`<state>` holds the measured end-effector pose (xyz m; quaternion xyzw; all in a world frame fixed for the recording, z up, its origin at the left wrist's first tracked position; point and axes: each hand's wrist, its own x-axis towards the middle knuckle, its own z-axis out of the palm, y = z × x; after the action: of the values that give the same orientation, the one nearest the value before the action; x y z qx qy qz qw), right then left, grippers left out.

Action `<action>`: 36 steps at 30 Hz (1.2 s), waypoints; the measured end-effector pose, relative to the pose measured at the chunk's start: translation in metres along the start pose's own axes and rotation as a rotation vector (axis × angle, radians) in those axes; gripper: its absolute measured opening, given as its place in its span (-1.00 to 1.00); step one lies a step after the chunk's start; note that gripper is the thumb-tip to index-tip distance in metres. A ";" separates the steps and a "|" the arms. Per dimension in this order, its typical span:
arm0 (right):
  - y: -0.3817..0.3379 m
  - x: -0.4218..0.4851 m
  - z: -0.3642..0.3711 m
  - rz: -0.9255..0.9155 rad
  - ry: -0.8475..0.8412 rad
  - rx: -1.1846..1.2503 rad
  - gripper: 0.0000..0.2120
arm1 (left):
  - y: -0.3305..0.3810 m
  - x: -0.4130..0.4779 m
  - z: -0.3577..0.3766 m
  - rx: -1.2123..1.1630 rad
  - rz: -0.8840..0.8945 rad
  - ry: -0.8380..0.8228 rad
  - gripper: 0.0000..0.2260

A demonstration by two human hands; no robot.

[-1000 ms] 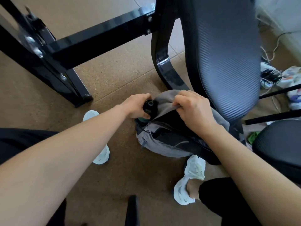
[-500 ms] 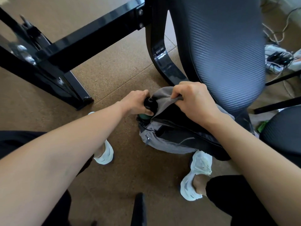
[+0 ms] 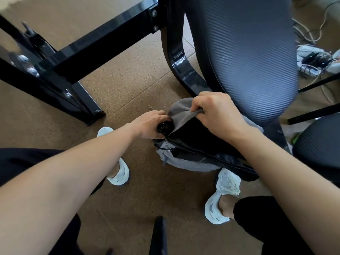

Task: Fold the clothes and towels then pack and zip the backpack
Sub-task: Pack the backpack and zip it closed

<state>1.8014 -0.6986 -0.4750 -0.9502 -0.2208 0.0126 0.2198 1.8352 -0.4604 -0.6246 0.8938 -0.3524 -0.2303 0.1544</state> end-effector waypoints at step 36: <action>-0.004 -0.048 -0.008 0.121 -0.063 -0.355 -0.53 | 0.119 -0.075 -0.099 -0.550 -0.170 -0.041 -0.49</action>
<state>1.7578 -0.7192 -0.4695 -0.9847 -0.1690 0.0162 0.0405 1.7719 -0.4808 -0.4657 0.8398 -0.2036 -0.3473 0.3642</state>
